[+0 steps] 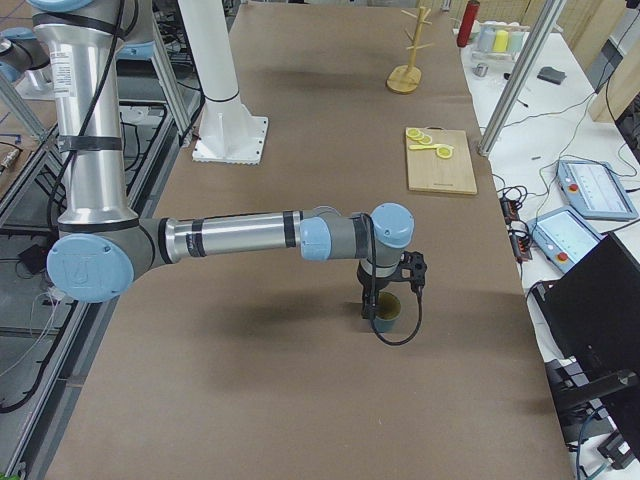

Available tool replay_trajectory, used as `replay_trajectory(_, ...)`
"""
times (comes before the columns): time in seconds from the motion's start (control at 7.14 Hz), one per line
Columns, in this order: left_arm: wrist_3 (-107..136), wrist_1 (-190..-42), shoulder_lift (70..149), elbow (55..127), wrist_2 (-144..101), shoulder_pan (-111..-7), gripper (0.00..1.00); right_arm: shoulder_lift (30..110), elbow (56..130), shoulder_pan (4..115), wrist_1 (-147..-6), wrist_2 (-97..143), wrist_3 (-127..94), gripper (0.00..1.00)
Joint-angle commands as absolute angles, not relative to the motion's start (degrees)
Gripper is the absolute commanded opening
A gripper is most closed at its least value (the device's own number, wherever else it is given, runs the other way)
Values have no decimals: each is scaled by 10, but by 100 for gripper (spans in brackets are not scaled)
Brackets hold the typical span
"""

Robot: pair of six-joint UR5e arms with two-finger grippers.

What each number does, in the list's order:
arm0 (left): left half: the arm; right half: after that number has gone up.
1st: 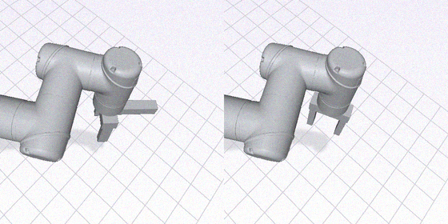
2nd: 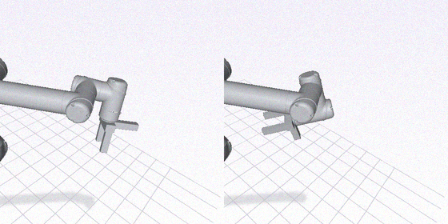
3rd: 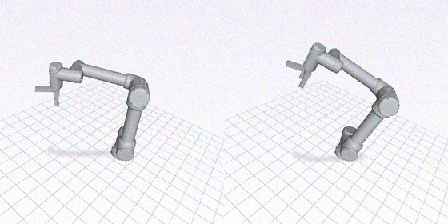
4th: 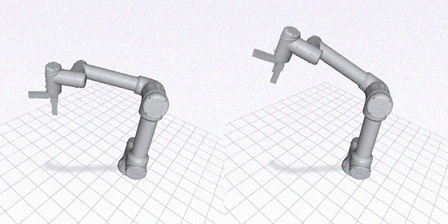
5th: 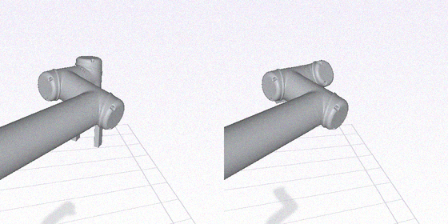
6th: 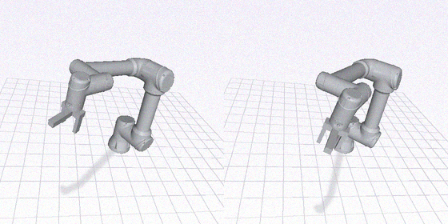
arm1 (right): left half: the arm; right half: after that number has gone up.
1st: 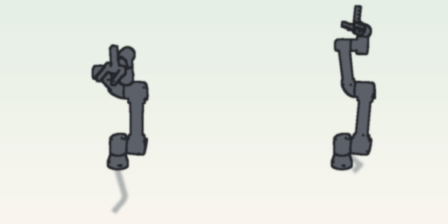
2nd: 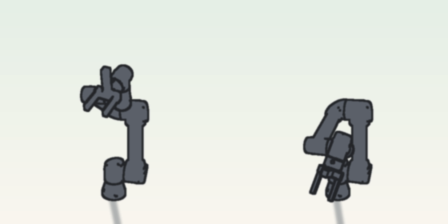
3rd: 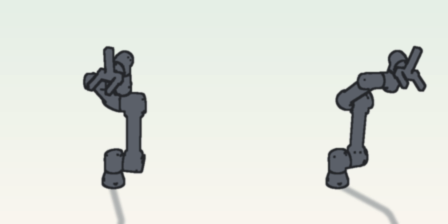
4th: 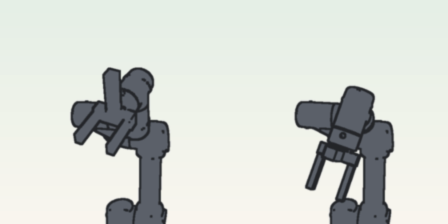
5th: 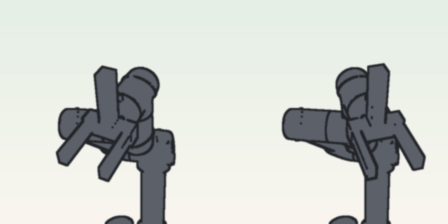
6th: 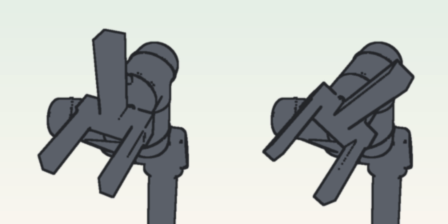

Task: Hang cup on storage rack
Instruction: 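Lower the right gripper toward the teal mug and close on it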

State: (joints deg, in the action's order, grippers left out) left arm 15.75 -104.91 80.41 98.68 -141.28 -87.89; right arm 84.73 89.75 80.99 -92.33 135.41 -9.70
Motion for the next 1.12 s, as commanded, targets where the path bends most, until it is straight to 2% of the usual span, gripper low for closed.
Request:
replay_trajectory(0.0,159,-1070,806,991,-1412,-879,98,805,832,802,-890,1332,-99,99)
replay_trajectory(0.42,159,-1072,807,996,-1392,-879,98,763,760,796,-875,1312,-105,96)
replay_trajectory(0.7,170,-1072,806,1007,-1389,-880,98,763,690,786,-783,1317,-113,96)
replay_trajectory(0.84,174,-1072,805,1018,-1372,-880,98,764,687,774,-774,1317,-125,95)
replay_trajectory(0.98,191,-1072,805,1026,-1370,-881,98,765,688,771,-773,1318,-134,89)
